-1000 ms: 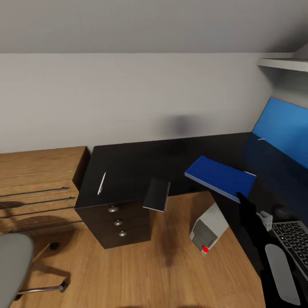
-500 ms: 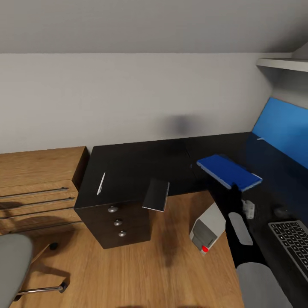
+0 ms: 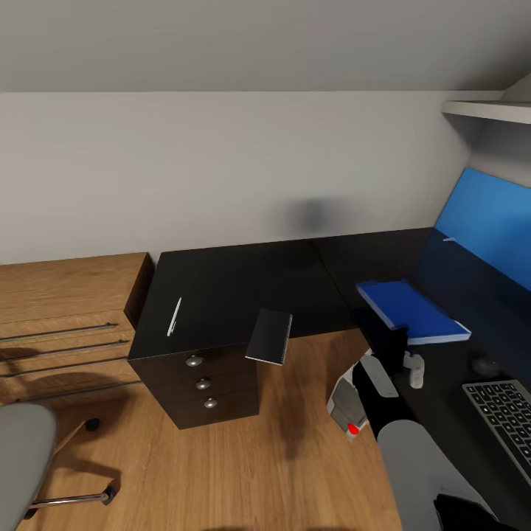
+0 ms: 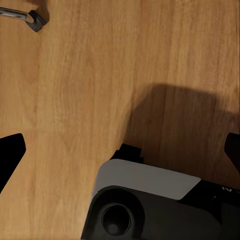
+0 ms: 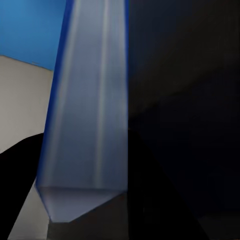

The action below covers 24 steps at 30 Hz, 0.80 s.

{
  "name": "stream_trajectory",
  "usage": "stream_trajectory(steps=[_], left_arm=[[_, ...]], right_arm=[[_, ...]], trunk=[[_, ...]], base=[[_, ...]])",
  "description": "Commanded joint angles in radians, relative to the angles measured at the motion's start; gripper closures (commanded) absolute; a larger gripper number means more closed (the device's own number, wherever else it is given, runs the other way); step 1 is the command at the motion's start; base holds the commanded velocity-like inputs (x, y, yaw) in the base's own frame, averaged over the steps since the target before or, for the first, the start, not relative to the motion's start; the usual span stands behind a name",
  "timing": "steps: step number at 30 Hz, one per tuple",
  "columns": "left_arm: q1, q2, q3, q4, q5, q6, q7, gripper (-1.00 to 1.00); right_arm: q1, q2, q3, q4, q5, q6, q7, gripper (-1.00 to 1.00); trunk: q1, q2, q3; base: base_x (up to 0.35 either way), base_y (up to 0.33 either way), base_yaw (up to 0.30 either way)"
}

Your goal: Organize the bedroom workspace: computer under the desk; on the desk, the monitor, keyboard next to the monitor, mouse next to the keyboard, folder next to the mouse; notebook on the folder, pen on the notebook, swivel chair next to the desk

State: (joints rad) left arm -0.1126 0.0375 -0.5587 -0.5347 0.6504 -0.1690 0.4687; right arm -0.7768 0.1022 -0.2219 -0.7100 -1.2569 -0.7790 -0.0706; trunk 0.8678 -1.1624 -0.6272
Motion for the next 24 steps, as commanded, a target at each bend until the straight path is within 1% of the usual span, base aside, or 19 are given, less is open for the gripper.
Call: stream_trajectory(steps=[1,2,3,4,6,8,9,14,19,24], left_arm=[[-0.001,-0.004,-0.008,-0.005,0.011,-0.009,0.005,-1.00],[-0.001,-0.010,-0.008,-0.005,0.011,-0.009,0.005,-1.00],[-0.001,-0.010,-0.008,-0.005,0.011,-0.009,0.005,-1.00],[-0.001,-0.012,-0.008,-0.006,0.011,-0.010,0.005,-1.00],[-0.001,-0.023,-0.009,-0.008,0.011,-0.019,0.004,-1.00],[-0.001,-0.026,-0.010,-0.008,0.011,-0.030,0.003,-1.00],[-0.001,-0.027,-0.010,-0.008,0.011,-0.035,0.003,-1.00],[-0.001,-0.028,-0.010,-0.008,0.011,-0.060,0.002,-1.00],[-0.001,-0.028,-0.010,-0.008,0.011,-0.061,0.002,-1.00],[-0.001,-0.029,-0.010,-0.008,0.011,-0.061,0.002,-1.00]], right_arm=[[-0.001,-0.005,-0.007,0.005,-0.001,0.005,-0.013,1.00],[-0.001,-0.011,-0.006,0.010,-0.011,0.011,-0.013,1.00],[-0.001,-0.016,-0.006,0.010,-0.016,0.016,-0.013,1.00],[0.000,-0.020,-0.005,0.008,-0.011,0.022,-0.009,1.00],[0.000,-0.009,-0.002,0.002,0.005,0.010,0.001,1.00],[0.001,0.003,-0.001,0.001,0.018,-0.001,0.003,1.00],[0.001,0.004,-0.001,0.000,0.022,-0.006,0.004,1.00],[0.001,0.003,-0.001,-0.002,0.024,-0.021,0.005,1.00],[0.001,-0.004,-0.001,-0.001,0.026,-0.021,0.005,1.00],[0.001,-0.005,-0.001,0.000,0.023,-0.020,0.005,1.00]], trunk=[[0.000,-0.001,-0.001],[0.000,-0.001,-0.001],[0.000,-0.001,-0.001],[0.000,-0.001,-0.001],[0.000,-0.001,-0.001],[0.000,-0.001,-0.001],[0.000,-0.001,-0.001],[0.000,-0.001,-0.001],[0.000,-0.001,-0.001],[0.000,-0.001,-0.005]], base=[[0.000,0.000,0.000],[0.000,0.000,0.000],[0.000,0.000,0.000],[0.000,0.000,0.000],[0.000,0.000,0.000],[0.000,0.000,0.000],[0.000,0.000,0.000],[0.000,0.000,0.000],[0.000,0.000,-0.006],[0.000,0.000,-0.121]])
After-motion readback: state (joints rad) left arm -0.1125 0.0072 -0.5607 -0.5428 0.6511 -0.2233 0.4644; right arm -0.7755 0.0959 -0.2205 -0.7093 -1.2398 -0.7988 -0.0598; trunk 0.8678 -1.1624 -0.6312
